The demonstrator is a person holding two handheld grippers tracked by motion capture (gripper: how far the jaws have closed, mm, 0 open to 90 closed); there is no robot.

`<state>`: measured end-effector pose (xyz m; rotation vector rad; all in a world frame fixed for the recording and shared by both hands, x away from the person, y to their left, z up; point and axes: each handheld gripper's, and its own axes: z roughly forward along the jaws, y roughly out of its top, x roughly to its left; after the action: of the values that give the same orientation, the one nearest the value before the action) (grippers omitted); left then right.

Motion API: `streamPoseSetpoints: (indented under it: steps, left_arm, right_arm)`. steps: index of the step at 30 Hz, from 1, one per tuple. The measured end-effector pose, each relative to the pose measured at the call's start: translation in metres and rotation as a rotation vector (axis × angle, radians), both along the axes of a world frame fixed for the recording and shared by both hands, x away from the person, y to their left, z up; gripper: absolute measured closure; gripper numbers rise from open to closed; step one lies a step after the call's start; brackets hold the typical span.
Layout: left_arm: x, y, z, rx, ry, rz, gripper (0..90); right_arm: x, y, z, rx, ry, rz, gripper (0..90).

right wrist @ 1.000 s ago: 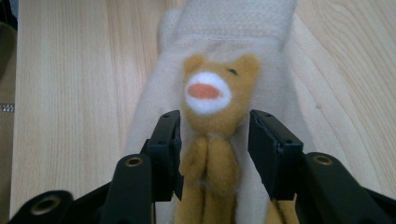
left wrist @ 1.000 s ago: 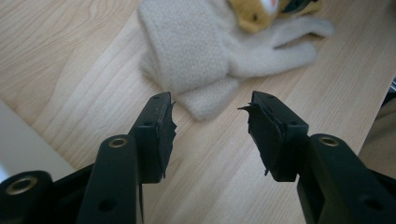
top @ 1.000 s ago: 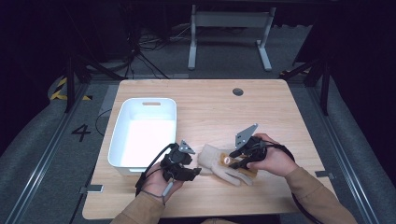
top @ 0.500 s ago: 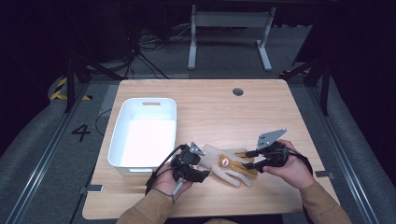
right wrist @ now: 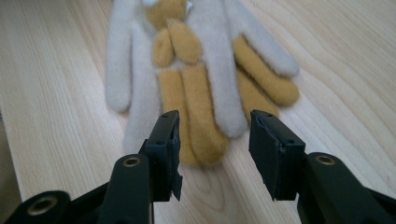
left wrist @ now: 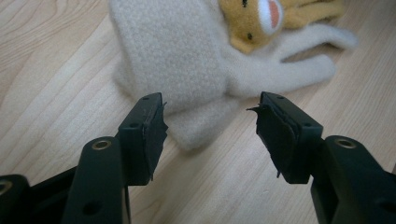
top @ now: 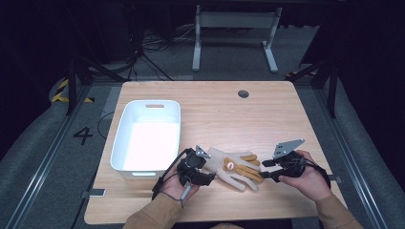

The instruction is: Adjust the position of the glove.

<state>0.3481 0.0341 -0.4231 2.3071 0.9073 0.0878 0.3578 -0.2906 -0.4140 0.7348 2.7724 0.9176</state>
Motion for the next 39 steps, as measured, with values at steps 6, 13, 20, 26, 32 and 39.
streamPoseSetpoints:
  steps: [6, 13, 20, 26, 32, 39]
  left_arm:
    - [0.001, -0.001, -0.001, 0.005, -0.018, 0.021, 42.0]
    - [0.003, -0.006, -0.006, 0.01, -0.025, 0.038, 42.5]
    - [0.007, -0.01, -0.011, 0.025, -0.025, 0.043, 41.0]
    - [0.009, -0.012, -0.014, 0.037, -0.031, 0.065, 40.1]
    - [0.009, -0.016, -0.016, 0.071, -0.042, 0.096, 39.0]
    - [0.014, -0.017, -0.019, 0.056, -0.02, 0.089, 35.6]
  right_arm:
    - [-0.002, 0.0, -0.007, -0.026, 0.021, 0.015, 52.9]
    - [-0.002, 0.01, -0.019, -0.089, 0.056, 0.044, 46.4]
    - [-0.003, 0.016, -0.024, -0.139, 0.056, 0.034, 58.4]
    - [-0.005, 0.017, -0.019, -0.158, 0.037, 0.025, 81.0]
    - [-0.006, 0.019, -0.02, -0.16, 0.035, 0.026, 82.3]
    - [-0.006, 0.016, -0.021, -0.147, 0.031, 0.028, 82.2]
